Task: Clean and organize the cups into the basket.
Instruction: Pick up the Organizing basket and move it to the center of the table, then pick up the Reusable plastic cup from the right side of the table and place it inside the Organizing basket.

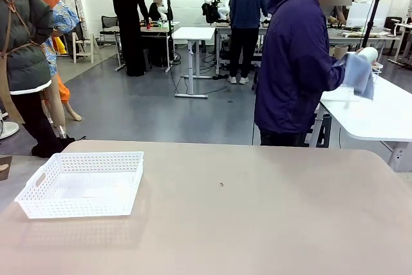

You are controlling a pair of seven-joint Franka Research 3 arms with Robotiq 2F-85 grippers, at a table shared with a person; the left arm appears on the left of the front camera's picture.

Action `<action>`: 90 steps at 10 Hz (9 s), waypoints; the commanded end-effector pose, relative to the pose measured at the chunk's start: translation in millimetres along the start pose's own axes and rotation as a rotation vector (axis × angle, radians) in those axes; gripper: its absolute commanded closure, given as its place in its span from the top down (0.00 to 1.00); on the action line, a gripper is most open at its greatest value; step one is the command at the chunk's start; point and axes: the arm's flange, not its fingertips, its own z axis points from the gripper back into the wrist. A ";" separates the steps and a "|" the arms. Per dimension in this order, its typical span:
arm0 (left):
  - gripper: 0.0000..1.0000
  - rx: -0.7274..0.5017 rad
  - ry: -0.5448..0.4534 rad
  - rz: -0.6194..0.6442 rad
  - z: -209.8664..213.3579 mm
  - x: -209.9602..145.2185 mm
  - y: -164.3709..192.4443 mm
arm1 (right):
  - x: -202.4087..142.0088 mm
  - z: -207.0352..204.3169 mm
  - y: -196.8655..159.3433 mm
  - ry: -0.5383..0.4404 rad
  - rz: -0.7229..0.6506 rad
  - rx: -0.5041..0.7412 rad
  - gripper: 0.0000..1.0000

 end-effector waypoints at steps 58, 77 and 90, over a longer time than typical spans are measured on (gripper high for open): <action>1.00 1.229 -0.115 -0.236 -191.3 46.3 50.9 | 91.4 -278.8 -174.1 0.291 1.343 0.103 1.00; 1.00 1.421 -0.116 -0.312 -258.6 39.1 87.9 | 94.4 -329.9 -200.1 0.302 1.313 0.229 1.00; 1.00 1.465 -0.038 -0.374 -293.2 33.0 111.3 | 94.8 -361.0 -197.3 0.299 1.340 0.265 1.00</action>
